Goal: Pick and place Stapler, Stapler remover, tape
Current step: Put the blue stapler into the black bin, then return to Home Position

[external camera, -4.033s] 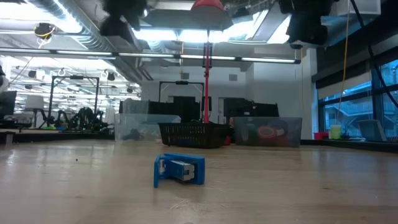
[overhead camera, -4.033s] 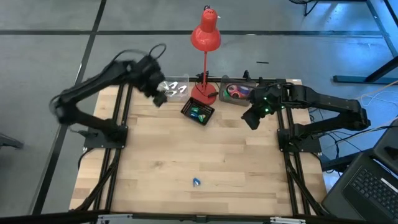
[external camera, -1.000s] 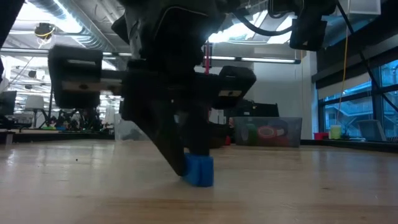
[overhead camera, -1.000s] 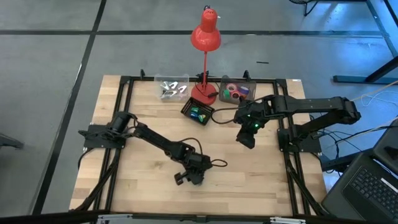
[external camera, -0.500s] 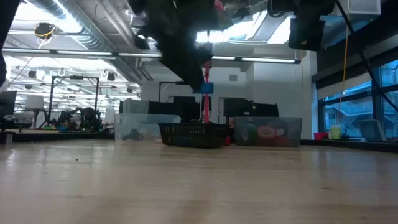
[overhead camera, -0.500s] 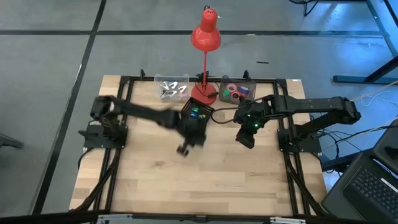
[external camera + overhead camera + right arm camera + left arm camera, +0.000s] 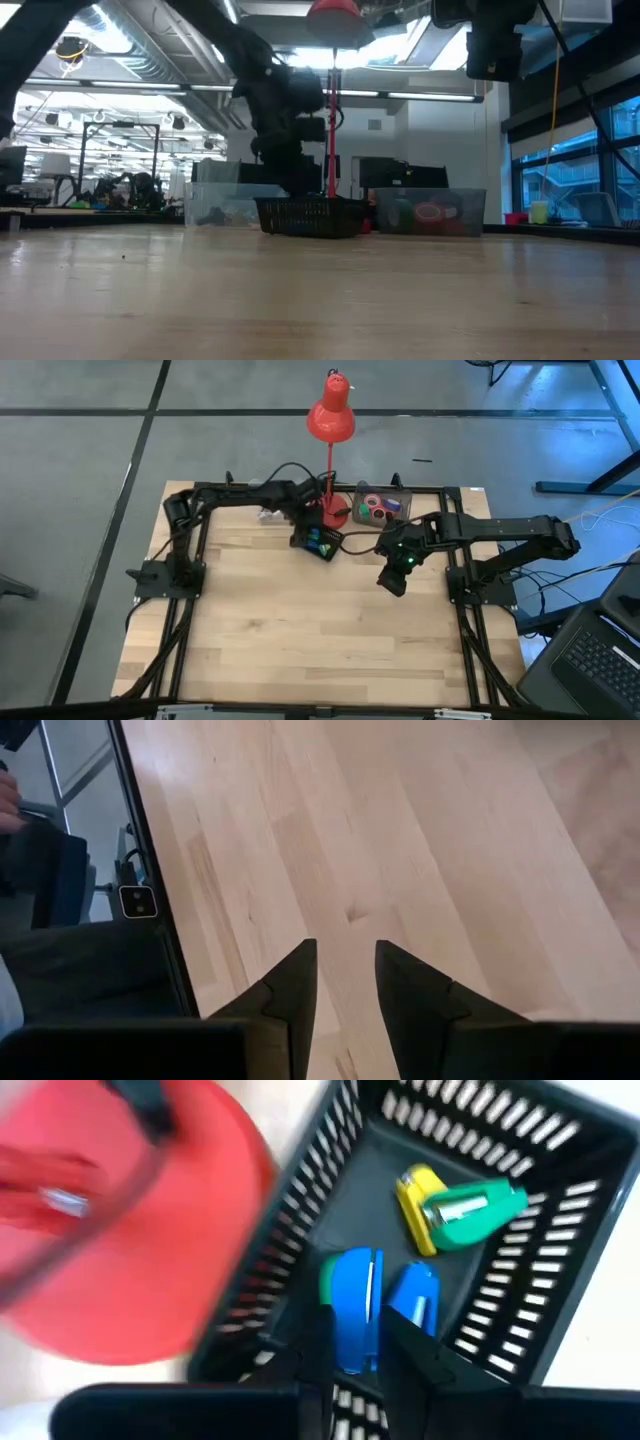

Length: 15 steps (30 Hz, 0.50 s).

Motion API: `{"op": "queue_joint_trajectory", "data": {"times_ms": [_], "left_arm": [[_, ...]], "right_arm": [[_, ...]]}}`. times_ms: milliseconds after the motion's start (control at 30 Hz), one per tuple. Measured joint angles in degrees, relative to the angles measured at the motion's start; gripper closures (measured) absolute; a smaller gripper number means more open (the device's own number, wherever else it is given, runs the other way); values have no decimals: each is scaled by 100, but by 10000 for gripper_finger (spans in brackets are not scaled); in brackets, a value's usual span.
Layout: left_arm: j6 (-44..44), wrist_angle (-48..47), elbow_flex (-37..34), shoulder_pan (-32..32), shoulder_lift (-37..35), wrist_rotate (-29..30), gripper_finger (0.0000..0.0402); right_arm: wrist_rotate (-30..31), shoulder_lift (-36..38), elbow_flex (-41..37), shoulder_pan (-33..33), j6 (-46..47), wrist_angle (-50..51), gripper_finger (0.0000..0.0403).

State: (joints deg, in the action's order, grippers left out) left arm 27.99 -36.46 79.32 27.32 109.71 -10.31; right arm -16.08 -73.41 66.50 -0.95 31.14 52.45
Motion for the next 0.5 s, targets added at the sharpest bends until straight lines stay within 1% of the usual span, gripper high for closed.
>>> {"op": "queue_joint_trajectory", "data": {"times_ms": [100,133,200,267,367,433,500], "left_arm": [[-96,-80,24,19,150,-69,357],[-82,-66,41,16,167,-76,348],[-40,-49,58,-7,188,-77,310],[-88,-129,49,-53,201,94,263],[-415,-200,49,-114,148,179,200],[-726,-221,47,-148,50,133,168],[-1081,-234,45,-181,-106,128,147]], "right_arm": [[0,0,0,0,18,10,298],[0,0,0,0,29,10,298],[8,0,0,0,39,9,298],[71,0,0,0,56,12,298],[155,0,0,0,81,11,298],[167,0,0,2,21,9,298],[268,0,0,2,15,7,298]]}}
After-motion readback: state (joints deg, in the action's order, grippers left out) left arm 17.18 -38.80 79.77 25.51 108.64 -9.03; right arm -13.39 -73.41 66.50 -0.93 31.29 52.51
